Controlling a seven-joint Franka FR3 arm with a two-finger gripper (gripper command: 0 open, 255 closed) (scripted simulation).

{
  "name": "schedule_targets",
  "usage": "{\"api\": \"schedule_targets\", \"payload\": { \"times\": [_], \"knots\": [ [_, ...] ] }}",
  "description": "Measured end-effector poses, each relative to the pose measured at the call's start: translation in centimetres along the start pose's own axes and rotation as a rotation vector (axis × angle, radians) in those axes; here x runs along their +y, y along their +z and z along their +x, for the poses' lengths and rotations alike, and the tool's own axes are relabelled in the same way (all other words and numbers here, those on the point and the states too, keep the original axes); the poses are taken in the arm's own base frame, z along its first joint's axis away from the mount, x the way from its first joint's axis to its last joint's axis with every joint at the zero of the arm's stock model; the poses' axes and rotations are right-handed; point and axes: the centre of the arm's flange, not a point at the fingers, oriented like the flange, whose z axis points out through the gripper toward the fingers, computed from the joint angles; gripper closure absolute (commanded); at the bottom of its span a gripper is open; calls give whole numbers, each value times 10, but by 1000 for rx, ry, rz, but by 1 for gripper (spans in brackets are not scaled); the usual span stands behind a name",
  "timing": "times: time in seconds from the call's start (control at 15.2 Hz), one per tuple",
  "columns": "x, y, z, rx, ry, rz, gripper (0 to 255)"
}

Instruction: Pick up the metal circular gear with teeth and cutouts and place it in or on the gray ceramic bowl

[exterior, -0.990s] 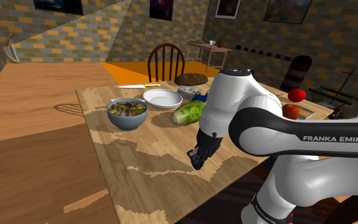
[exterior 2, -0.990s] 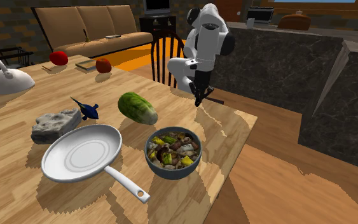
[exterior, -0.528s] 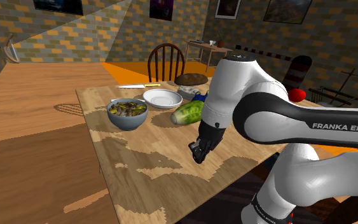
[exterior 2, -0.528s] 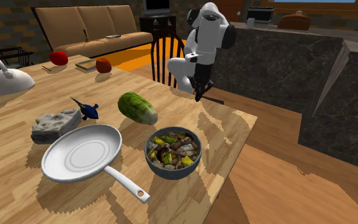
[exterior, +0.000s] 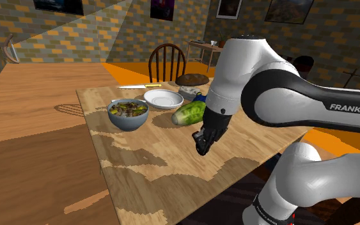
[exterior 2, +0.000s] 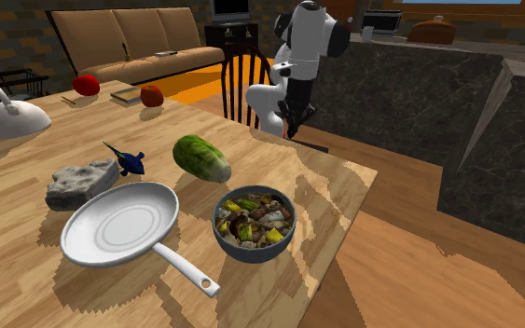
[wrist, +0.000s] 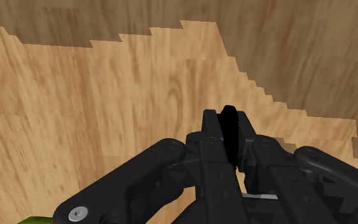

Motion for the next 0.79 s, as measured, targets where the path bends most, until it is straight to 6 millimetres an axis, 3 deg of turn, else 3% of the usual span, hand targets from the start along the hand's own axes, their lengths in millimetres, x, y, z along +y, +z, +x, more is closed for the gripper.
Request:
{"api": "schedule_targets", "payload": {
  "times": [0.79],
  "knots": [
    [1, -64, 6, 0, 0, 0, 255]
  ]
}}
